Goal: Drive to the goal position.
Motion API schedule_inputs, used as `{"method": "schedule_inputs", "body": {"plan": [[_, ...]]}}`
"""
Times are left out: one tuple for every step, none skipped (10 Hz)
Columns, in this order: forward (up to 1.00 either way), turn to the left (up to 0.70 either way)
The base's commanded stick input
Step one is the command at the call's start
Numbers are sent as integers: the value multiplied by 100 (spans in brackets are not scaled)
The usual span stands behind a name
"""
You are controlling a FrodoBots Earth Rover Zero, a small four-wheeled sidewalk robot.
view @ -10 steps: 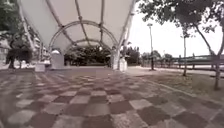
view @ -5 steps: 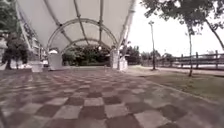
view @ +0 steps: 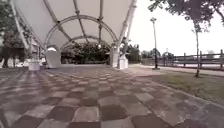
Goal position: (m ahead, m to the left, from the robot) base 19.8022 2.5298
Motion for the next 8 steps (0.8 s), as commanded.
{"method": "schedule_inputs", "body": {"plan": [[100, 0], [100, 0], [100, 0], [100, 0], [100, 0], [100, 12], [100, 37], [100, 40]]}}
